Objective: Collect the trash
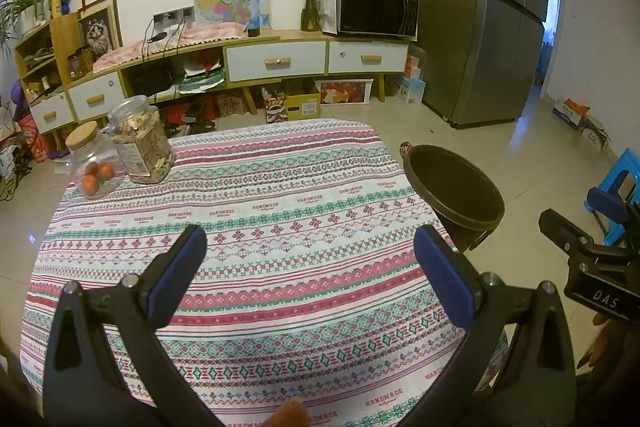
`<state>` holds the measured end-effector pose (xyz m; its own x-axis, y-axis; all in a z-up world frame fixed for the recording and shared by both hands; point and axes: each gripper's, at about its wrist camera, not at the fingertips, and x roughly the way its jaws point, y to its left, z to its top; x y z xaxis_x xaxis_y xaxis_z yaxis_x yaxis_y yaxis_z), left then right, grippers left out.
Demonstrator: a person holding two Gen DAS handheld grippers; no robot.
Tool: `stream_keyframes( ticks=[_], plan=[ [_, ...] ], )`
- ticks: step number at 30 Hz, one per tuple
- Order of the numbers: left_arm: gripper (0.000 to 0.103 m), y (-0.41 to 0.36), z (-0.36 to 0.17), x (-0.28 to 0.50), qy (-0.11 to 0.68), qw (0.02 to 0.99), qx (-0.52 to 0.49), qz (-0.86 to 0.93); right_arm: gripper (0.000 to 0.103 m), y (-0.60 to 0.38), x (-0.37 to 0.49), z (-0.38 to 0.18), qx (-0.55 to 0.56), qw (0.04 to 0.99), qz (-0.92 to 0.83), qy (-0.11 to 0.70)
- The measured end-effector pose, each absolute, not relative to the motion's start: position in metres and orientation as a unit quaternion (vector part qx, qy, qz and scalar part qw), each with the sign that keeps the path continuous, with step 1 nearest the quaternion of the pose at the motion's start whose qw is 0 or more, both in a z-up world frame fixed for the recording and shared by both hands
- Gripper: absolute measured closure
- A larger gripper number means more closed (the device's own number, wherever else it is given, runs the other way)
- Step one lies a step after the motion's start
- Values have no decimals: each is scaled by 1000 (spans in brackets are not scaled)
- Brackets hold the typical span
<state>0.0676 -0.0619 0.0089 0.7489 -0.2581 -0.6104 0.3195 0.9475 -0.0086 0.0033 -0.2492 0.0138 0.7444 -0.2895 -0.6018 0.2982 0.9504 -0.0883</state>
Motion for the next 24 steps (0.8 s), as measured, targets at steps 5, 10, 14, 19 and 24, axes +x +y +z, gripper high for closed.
stream_keyframes(
  ticks=[5,10,14,19,24],
  plan=[
    [0,-62,9,67,319,934,48,-155,6,-249,3,14,7,934,-158,321],
    [0,-63,9,67,317,935,47,-154,6,-251,2,15,7,934,-158,319],
    [0,-65,11,67,318,936,44,-148,6,-252,2,15,7,935,-159,317],
    [0,-64,11,68,325,935,38,-137,6,-254,2,16,9,935,-160,317],
    [0,-63,3,73,339,931,38,-128,6,-254,6,12,19,932,-154,327]
  ],
)
